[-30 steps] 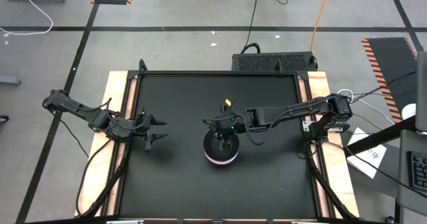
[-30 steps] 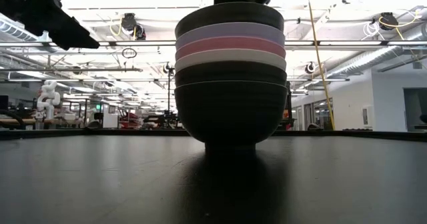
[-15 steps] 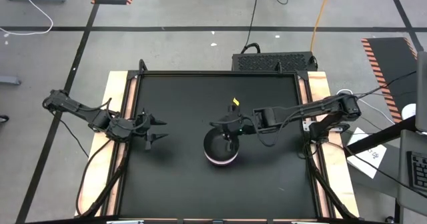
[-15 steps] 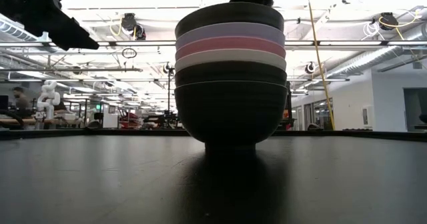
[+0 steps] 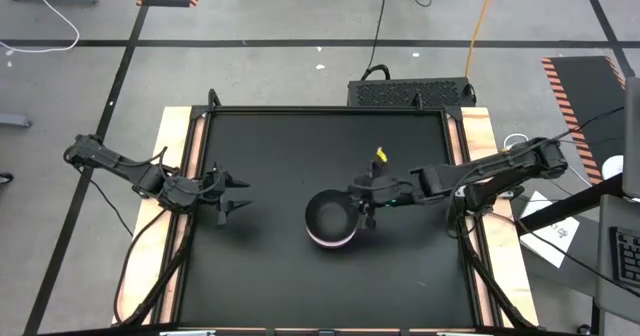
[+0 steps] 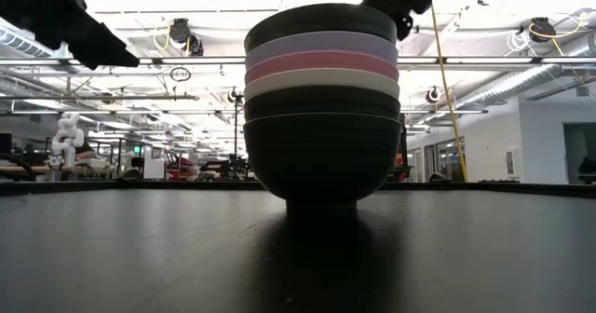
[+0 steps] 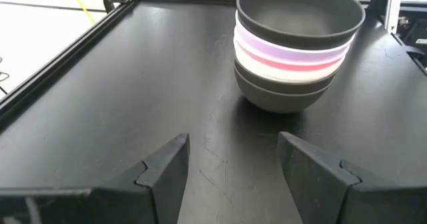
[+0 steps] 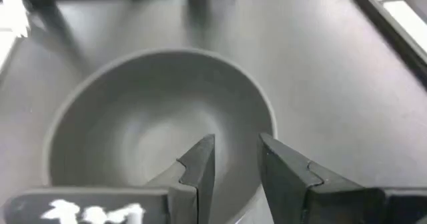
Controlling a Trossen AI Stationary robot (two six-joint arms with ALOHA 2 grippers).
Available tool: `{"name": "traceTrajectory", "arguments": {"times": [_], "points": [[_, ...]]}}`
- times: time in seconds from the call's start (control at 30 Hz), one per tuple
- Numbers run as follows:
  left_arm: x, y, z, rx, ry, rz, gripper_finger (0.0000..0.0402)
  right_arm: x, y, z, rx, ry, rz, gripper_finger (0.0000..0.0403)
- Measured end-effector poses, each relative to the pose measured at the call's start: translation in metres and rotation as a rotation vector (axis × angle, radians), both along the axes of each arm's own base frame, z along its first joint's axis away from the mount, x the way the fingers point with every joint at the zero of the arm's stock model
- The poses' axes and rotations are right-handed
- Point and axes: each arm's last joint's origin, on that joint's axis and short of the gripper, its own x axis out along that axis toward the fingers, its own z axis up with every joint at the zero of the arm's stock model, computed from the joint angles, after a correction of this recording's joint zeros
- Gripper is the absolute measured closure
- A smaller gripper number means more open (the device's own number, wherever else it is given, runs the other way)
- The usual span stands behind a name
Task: Nest bowls inside each other
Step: Return to Home Position
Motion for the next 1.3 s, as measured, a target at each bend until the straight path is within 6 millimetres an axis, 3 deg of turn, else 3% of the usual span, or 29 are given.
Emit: {"name": "traceTrajectory", "arguments": {"times": [0.33, 0.77, 1.3], "points": [[0.001, 0.000, 0.002, -0.006, -0.019, 0.002, 0.0170, -0.038, -0.005, -0.015, 0.031, -0.145, 0.010, 0.0302], [0.001, 0.000, 0.003, -0.007, -0.036, 0.011, 0.0170, -0.036, 0.011, -0.028, 0.044, -0.139, 0.066, 0.0302], [0.002, 0.000, 0.004, -0.011, -0.040, 0.011, 0.0170, -0.039, 0.010, -0.037, 0.066, -0.118, 0.048, 0.0302]]}}
